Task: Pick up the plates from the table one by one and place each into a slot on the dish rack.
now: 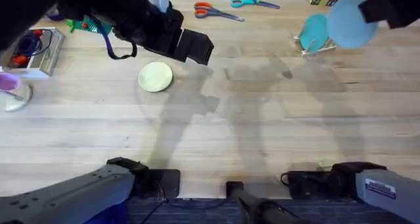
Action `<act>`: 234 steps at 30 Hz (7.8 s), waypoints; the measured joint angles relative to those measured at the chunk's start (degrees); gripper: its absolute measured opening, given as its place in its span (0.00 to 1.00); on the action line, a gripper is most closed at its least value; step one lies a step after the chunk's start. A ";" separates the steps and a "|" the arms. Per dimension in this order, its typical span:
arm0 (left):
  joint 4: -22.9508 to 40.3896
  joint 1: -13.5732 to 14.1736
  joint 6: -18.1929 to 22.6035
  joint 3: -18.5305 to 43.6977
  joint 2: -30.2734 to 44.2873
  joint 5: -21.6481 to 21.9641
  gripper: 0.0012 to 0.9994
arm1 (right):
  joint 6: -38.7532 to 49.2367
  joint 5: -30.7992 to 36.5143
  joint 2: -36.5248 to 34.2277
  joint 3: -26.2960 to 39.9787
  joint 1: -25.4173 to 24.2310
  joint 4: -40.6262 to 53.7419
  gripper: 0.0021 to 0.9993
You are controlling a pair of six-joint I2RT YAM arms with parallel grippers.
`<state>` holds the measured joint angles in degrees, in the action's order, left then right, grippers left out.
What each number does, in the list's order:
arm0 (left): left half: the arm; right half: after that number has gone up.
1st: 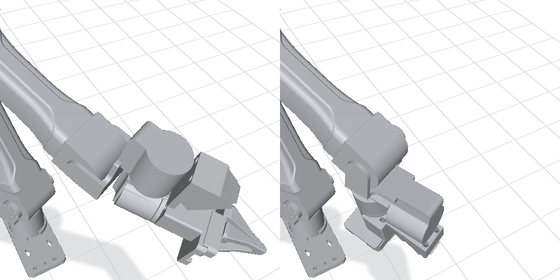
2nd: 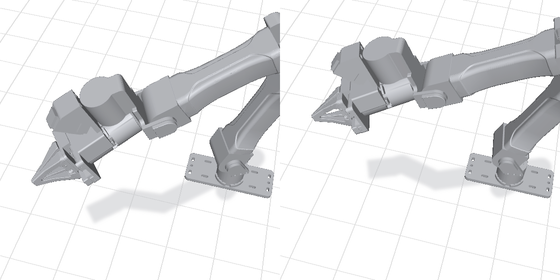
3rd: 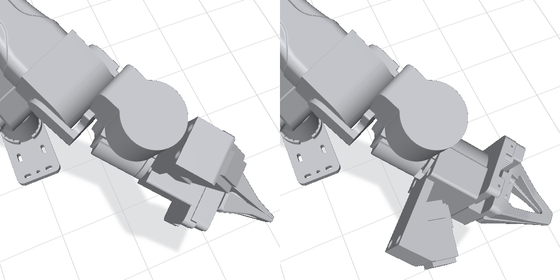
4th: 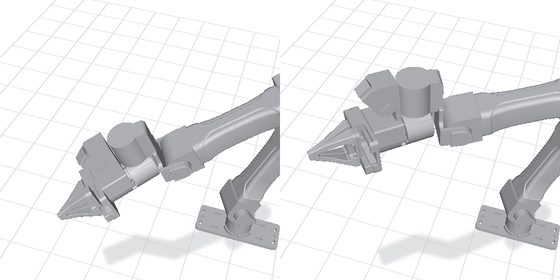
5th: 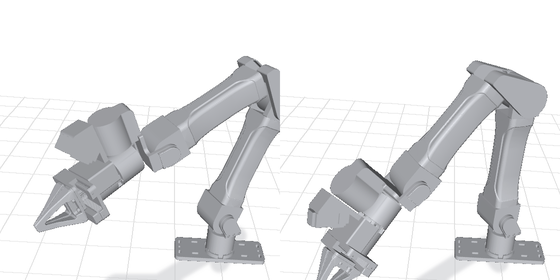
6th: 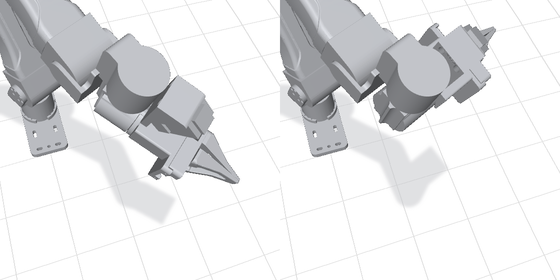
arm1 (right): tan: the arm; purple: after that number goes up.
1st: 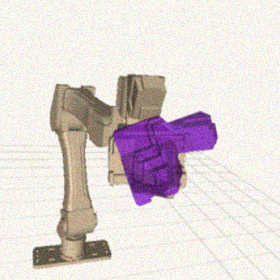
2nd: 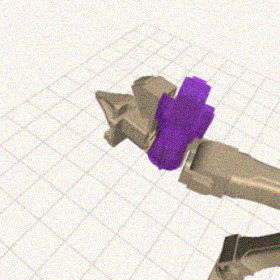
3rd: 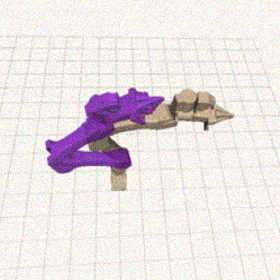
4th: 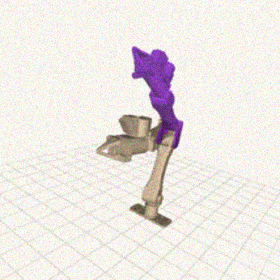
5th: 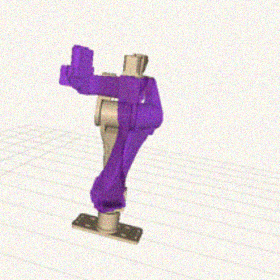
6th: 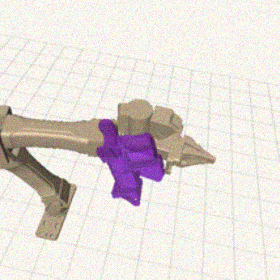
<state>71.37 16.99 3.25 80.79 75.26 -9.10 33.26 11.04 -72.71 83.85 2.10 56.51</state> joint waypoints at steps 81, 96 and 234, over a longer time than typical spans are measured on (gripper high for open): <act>0.00 0.00 0.00 0.00 -0.01 0.04 0.99 | -8.21 -1.60 -17.14 0.37 -9.57 -18.99 0.03; 0.00 0.00 0.00 0.00 0.00 0.15 0.99 | -8.20 -1.65 -17.49 0.37 -9.33 -19.25 0.03; 0.00 0.00 0.00 0.00 -0.01 0.17 0.99 | -23.21 -1.87 -4.46 0.55 9.74 -11.32 0.98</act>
<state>71.37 16.99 3.25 80.79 75.26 -8.93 10.04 9.17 -77.17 84.40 11.85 45.19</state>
